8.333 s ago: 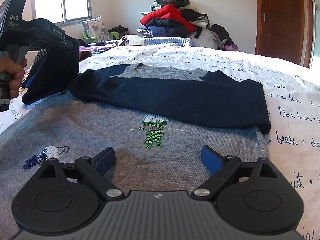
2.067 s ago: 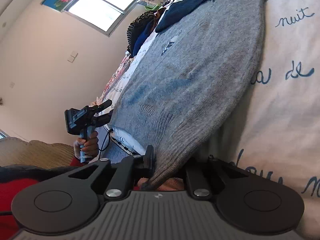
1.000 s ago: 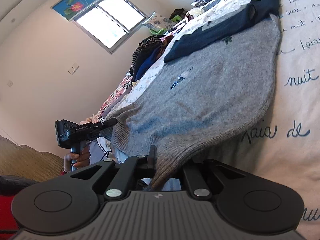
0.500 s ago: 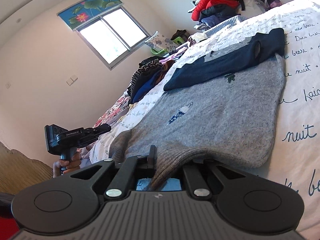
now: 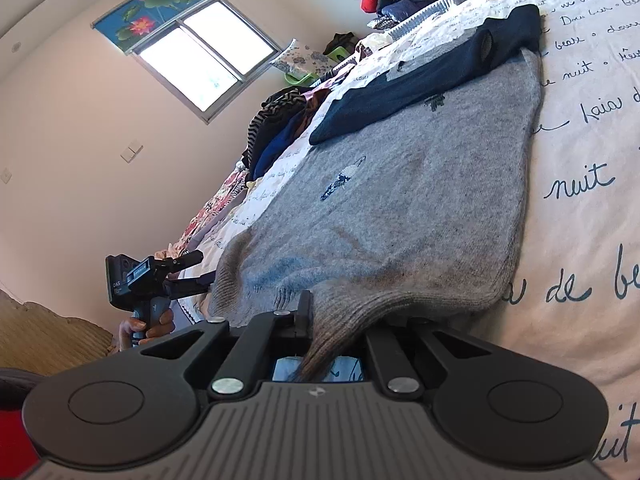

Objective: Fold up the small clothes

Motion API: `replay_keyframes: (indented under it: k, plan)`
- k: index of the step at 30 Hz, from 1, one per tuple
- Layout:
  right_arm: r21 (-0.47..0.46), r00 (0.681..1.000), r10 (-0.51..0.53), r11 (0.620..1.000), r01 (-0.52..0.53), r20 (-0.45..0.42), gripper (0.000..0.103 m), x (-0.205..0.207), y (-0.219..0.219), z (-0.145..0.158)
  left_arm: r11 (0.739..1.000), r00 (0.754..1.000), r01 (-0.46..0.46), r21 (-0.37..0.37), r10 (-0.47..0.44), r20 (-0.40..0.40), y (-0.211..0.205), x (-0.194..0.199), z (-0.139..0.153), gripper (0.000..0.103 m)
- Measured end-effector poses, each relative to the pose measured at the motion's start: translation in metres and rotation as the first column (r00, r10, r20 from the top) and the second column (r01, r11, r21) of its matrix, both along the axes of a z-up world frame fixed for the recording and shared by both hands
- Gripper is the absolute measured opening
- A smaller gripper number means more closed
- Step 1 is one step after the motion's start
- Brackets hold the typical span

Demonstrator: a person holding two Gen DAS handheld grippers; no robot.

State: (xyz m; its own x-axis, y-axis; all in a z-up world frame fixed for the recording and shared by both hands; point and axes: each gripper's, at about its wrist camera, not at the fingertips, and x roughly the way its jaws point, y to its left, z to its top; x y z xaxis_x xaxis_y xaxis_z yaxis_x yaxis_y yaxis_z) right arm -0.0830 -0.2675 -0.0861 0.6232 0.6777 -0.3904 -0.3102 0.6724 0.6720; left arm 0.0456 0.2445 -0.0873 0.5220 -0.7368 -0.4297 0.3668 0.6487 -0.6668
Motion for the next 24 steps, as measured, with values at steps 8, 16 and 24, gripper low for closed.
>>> replay_keyframes:
  k: [8,16,24]
  plan:
    - [0.008,1.000,0.012,1.000,-0.012,-0.005,0.006,0.001,0.002,-0.002,0.996,0.999,0.046,0.073,-0.046,-0.009,-0.003,-0.019,-0.010,0.012]
    - [0.013,1.000,-0.015,1.000,0.015,0.001,0.006,0.002,-0.001,0.000,0.999,0.995,0.012,0.037,-0.015,0.095,-0.012,-0.025,0.020,0.006]
    - [-0.007,0.996,-0.031,0.999,0.032,0.080,0.006,0.004,-0.005,0.024,0.998,0.979,0.027,-0.049,-0.016,0.204,-0.038,-0.016,0.055,0.006]
